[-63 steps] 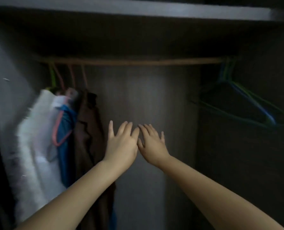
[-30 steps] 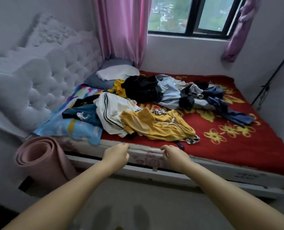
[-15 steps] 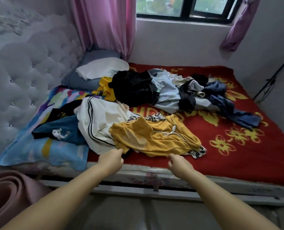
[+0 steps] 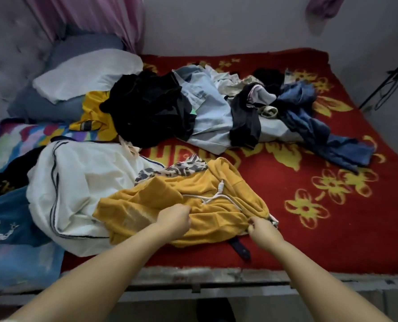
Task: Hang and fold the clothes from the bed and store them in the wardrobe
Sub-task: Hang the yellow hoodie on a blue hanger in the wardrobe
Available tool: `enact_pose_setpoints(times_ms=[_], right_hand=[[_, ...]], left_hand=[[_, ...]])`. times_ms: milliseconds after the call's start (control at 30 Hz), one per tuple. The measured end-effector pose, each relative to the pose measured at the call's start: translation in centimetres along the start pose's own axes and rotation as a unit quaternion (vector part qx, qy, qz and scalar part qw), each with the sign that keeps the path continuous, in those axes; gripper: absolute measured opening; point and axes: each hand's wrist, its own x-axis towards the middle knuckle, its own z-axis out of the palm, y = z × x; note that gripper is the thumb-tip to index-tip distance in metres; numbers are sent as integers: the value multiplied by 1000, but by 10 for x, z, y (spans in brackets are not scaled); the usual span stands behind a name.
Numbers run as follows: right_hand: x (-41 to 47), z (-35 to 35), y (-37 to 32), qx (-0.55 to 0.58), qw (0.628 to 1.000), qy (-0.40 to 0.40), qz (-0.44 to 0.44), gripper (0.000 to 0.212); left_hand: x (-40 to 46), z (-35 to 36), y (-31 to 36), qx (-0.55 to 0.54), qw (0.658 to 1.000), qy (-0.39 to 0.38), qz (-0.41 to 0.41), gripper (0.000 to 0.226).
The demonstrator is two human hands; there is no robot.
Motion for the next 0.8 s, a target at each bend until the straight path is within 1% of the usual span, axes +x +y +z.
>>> enact_pose_setpoints(times_ms=[67,167,267,333,400,467,500,533,567,633,700,733,767,800], right_hand=[[47,-14,22,18,999,-1,28,25],[103,-23,45,37,998,0,59,35],[148,-20,60,45,996,9,70,44],[171,-12,67,59,996,-5,72,51],[192,-1,78,76,993,-32,80,62],[208,10,89,91,990,-68,88,73],[212,15,93,85,989,-80,87,76],[215,20,97,68,990,-84,87,76],[216,23,100,50,992,-80,88,72],[220,26,106,50,992,-77,92,50],[220,20,110,115,985,-82,100,29],[218,13,111,151,980,-79,102,22],[215,5,112,183,975,-68,102,16],[211,-4,110,215,970,-55,99,11]], left_hand=[[65,3,30,-13,999,-29,-11,29],[141,13,62,-53,996,-65,-43,26],[201,34,73,-126,986,-66,-88,28],[237,49,70,-189,972,-47,-132,43],[276,64,69,-249,950,-17,-187,69],[311,75,71,-289,925,-9,-245,90],[323,79,72,-302,912,-18,-277,95],[332,84,72,-306,902,-31,-303,94],[336,87,71,-304,897,-40,-319,89],[335,92,65,-321,886,-30,-334,67],[324,91,55,-390,855,-7,-342,36],[316,87,50,-430,834,-2,-346,27],[305,81,44,-469,812,-1,-349,26],[293,72,37,-502,790,3,-352,30]])
